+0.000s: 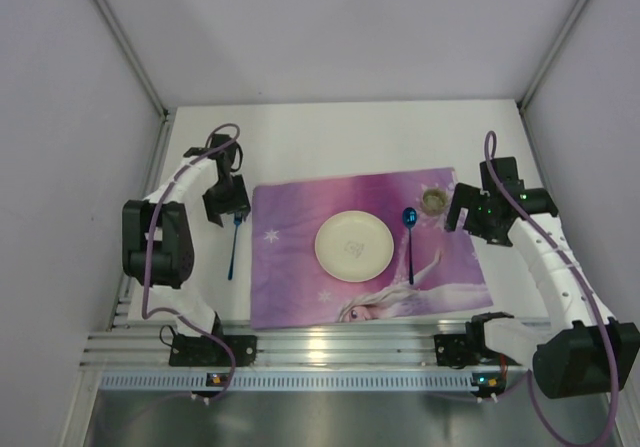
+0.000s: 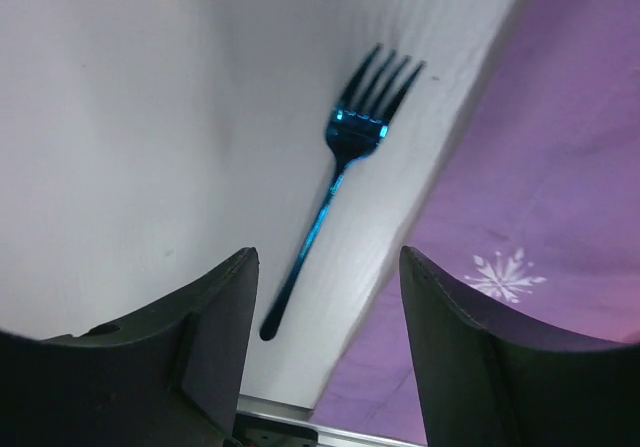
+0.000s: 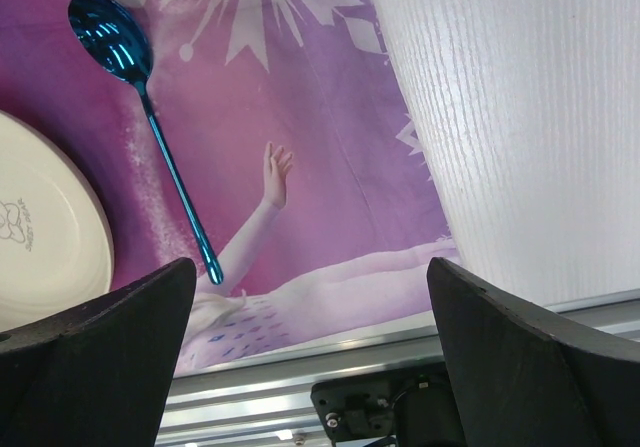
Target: Set the dinner table for one person
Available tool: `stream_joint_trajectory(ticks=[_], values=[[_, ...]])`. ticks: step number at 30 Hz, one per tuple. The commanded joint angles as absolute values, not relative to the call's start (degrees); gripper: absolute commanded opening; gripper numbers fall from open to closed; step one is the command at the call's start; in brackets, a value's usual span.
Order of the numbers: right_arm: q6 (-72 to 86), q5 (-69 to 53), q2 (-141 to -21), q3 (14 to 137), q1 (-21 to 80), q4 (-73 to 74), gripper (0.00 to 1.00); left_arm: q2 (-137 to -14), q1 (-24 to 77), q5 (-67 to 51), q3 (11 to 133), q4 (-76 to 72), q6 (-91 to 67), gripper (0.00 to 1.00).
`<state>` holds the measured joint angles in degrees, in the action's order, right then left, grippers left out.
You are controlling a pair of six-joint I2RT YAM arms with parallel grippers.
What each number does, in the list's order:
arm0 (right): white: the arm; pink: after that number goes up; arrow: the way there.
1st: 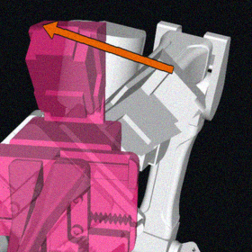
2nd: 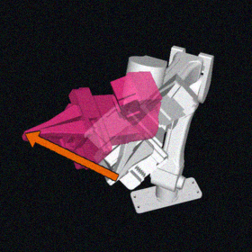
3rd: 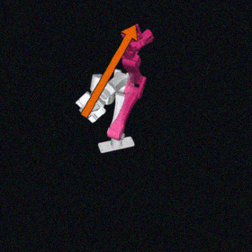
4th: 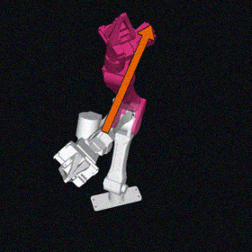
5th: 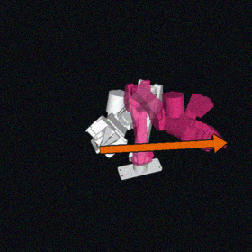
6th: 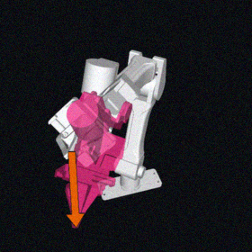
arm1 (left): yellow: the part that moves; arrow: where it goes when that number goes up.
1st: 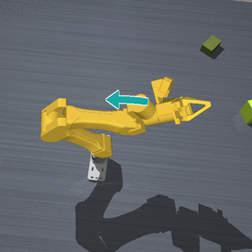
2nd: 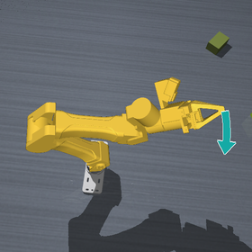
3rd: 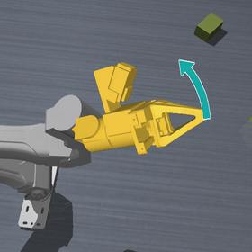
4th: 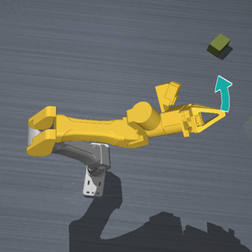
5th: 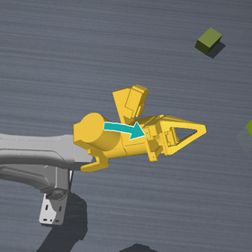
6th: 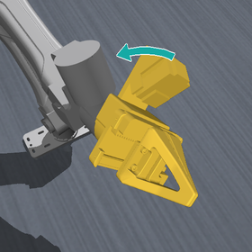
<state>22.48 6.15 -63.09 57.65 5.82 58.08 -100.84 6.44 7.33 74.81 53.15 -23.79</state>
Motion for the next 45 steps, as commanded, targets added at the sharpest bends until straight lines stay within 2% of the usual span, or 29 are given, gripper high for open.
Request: stream_joint_trajectory(ticks=[1,7,8,14,17,21,22,24,30,35,40,45], values=[[21.97,6.94,-63.28,58.71,5.45,57.48,1.00,-100.11,3.70,7.12,72.78,49.05,-20.22,0.63],[22.41,6.77,-64.33,58.27,5.54,57.13,1.00,-102.47,1.85,5.28,69.26,45.01,-19.34,0.58],[22.41,6.85,-64.77,58.36,5.45,57.13,1.00,-103.09,1.85,5.36,69.08,44.57,-19.42,0.53],[22.32,7.38,-66.00,59.24,5.45,56.95,1.00,-106.34,1.85,3.78,68.38,42.19,-19.60,0.48],[22.41,7.38,-66.27,59.41,5.45,57.04,1.00,-107.84,1.85,4.56,68.29,41.75,-19.51,0.40],[22.68,7.56,-66.80,59.33,5.45,57.04,1.00,-109.68,1.85,6.50,68.29,41.57,-19.42,0.19],[22.76,7.47,-66.88,59.41,5.36,56.95,1.00,-110.30,1.85,6.76,68.38,41.57,-19.42,0.08],[22.76,7.38,-67.15,59.76,5.45,56.87,1.00,-111.09,1.85,7.82,69.08,41.92,-19.51,0.00],[22.76,6.33,-68.29,60.64,5.45,56.16,1.00,-104.96,4.03,7.91,75.93,47.79,-23.45,0.00],[22.59,5.28,-69.78,61.26,5.45,55.02,1.00,-99.24,14.04,9.58,81.73,54.40,-29.08,0.00],[22.15,4.83,-69.44,61.17,5.45,54.58,1.00,-96.59,26.60,8.54,79.11,53.80,-38.05,0.00],[21.45,4.92,-67.77,60.65,5.45,55.10,1.00,-99.22,32.68,5.54,73.22,48.70,-43.76,0.00]])
